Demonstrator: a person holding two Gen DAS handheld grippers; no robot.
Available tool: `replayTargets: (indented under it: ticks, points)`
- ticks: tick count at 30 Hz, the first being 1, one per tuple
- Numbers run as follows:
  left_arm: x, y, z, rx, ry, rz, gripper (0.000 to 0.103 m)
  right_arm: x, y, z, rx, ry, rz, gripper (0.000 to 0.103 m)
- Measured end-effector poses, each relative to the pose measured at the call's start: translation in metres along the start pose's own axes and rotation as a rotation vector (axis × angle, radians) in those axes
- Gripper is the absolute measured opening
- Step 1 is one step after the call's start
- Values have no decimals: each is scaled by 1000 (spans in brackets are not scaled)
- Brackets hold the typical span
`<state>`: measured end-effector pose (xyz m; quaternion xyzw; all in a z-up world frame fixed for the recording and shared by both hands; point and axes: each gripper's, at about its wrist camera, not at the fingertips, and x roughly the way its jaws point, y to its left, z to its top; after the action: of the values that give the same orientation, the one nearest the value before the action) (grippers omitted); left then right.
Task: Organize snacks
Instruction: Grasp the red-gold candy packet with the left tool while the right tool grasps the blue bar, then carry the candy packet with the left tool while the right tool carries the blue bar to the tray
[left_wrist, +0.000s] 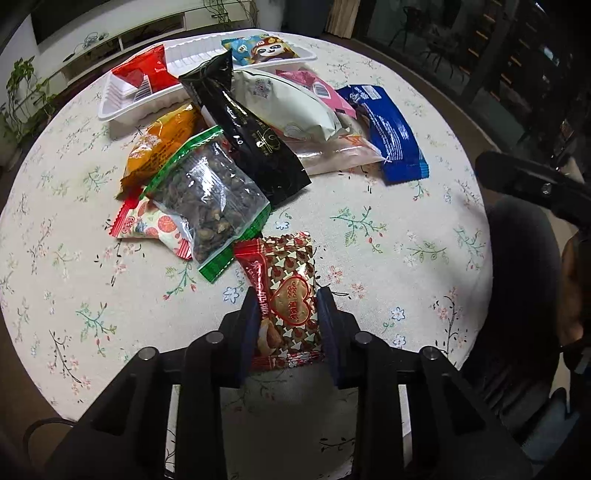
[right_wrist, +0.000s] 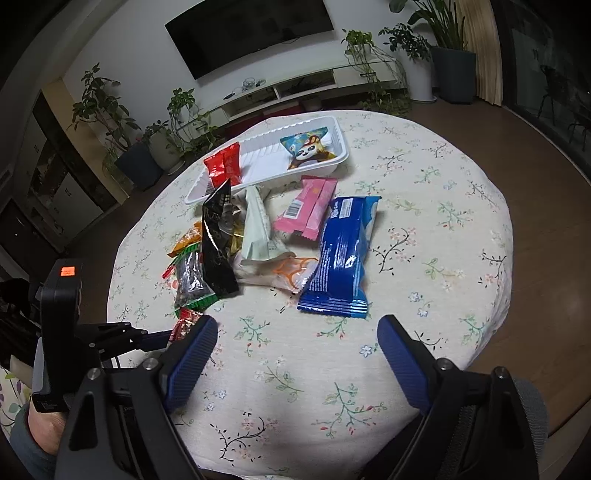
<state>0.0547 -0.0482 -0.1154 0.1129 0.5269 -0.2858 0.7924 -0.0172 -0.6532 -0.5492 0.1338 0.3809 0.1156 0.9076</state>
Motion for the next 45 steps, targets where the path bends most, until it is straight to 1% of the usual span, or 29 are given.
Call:
replayTargets:
  ticks: [1,4,9,10,14,19,21,22,23,25,28,33,36,39,41,45]
  points:
    - [-1,1,-1,-4,-6,-7,27,1,-1,0,-1,2,0,90]
    - [-4,2,-5,-15,-23,-18,22,4,-3,0,2,10,-5,89]
    - [-11,7,-11,-41,-56,-40,20,7,-6,1,7,15,-19,87]
    - [-12,8,-12,-47,-59,-45,17,7,-7,2,4,14,-24,87]
    - [-20,11,-17,-65,-86,-75,17,9,-9,8,1,8,-52,86]
    - [-31,17,-21,-93,-122,-105,17,17,-12,23,-24,6,-112,86]
    - [-34,19,-22,-103,-131,-113,17,25,-12,29,-38,19,-132,78]
    - [-36,20,-23,-109,-135,-117,17,32,-13,32,-40,37,-135,70]
    - [-37,21,-23,-115,-139,-124,17,37,-14,33,-41,54,-141,65]
    - [-38,22,-24,-124,-143,-130,17,50,-16,37,-43,86,-154,62]
    - [-39,25,-27,-133,-146,-137,17,62,-17,38,-36,112,-143,61]
    - [-40,26,-28,-140,-155,-149,17,71,-16,46,-46,112,-160,61]
    - [-39,25,-28,-142,-155,-152,17,82,-20,53,-38,135,-178,56]
    - [-38,28,-28,-148,-154,-154,17,92,-23,56,-43,160,-193,49]
    - [-37,29,-29,-152,-152,-154,17,95,-24,56,-50,159,-197,46]
    - [-36,31,-29,-157,-150,-154,17,95,-22,53,-75,156,-210,44]
